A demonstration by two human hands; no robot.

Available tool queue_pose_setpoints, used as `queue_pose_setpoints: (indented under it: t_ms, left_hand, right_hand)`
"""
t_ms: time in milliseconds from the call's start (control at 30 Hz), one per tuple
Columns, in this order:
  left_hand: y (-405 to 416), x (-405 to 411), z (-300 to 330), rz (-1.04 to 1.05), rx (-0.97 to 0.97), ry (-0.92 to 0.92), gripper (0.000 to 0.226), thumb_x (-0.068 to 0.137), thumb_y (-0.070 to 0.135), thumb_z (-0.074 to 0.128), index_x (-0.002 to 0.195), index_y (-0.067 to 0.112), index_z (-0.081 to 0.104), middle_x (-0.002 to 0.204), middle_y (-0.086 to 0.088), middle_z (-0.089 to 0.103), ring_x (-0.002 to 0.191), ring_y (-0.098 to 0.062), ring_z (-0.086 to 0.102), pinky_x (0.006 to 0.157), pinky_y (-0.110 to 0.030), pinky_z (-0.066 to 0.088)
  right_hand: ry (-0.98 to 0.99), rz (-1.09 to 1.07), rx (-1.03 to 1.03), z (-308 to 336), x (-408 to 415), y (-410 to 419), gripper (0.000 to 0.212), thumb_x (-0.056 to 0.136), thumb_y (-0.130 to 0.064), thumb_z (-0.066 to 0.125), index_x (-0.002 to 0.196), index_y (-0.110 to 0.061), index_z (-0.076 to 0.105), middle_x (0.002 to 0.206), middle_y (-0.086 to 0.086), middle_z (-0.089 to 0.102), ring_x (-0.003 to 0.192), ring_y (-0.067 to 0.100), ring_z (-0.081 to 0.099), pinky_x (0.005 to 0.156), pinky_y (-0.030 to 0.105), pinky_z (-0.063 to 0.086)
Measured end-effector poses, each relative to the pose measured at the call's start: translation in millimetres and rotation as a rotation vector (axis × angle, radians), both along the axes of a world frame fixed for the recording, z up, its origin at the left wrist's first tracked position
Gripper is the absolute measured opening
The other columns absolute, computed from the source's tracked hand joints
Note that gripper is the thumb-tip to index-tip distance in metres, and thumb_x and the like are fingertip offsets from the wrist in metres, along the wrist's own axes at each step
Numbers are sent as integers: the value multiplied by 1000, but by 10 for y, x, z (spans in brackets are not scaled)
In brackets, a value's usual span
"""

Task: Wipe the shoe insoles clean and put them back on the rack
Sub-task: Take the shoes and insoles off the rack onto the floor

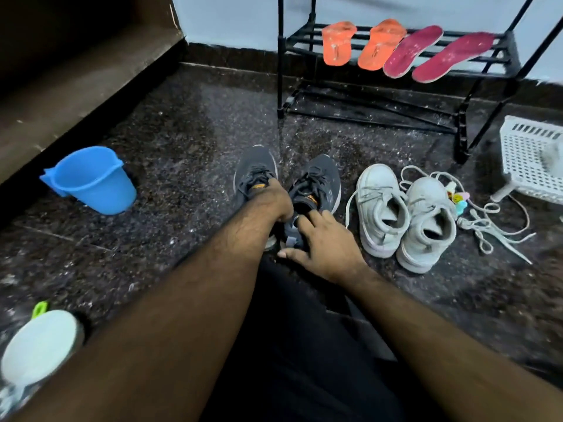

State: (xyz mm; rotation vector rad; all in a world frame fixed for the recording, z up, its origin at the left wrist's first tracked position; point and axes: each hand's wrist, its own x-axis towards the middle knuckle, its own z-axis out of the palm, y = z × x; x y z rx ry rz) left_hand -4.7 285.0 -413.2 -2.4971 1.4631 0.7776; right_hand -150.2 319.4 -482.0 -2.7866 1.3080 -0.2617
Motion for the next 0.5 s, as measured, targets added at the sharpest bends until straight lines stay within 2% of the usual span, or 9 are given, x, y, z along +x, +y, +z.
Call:
queue_pose_setpoints:
  t_ms: [100,233,300,367,500]
  left_hand:
    - [-155,4,-56,55,-102,159,65,88,3,62,142,14,28,139,-20,49,123,-33,53,93,-37,45]
    - [-374,105,-83,119,-277,305,34,92,5,53,122,16,42,128,-17,51,103,-28,53,83,-34,41]
    - [-504,183,-121,104,-350,312,24,92,11,53,111,21,43,123,-13,54,101,-28,54,89,-35,43]
    - [-629,234,-161,81,-370,298,23,90,16,55,105,27,42,115,-9,54,104,-31,57,100,-49,45]
    - [-877,278,-243,72,-424,251,24,92,14,51,104,32,40,101,-4,47,97,-30,54,102,-58,41]
  right_hand:
    - [4,-6,62,-17,57,-234,51,84,-56,64,114,-17,51,110,4,53,105,26,45,83,41,48]
    - [-42,-79,130,-59,162,-628,48,84,-39,70,119,-16,49,117,7,49,108,32,40,90,43,41]
    - [-51,-102,123,-96,220,-819,48,83,-37,71,119,-16,47,118,6,48,108,32,39,92,42,37]
    - [-93,-140,130,-114,290,-971,50,83,-37,73,119,-15,46,117,6,48,106,31,38,91,43,38]
    - [-189,-215,143,-176,417,-1224,52,82,-33,76,118,-16,43,119,3,48,104,25,34,87,44,44]
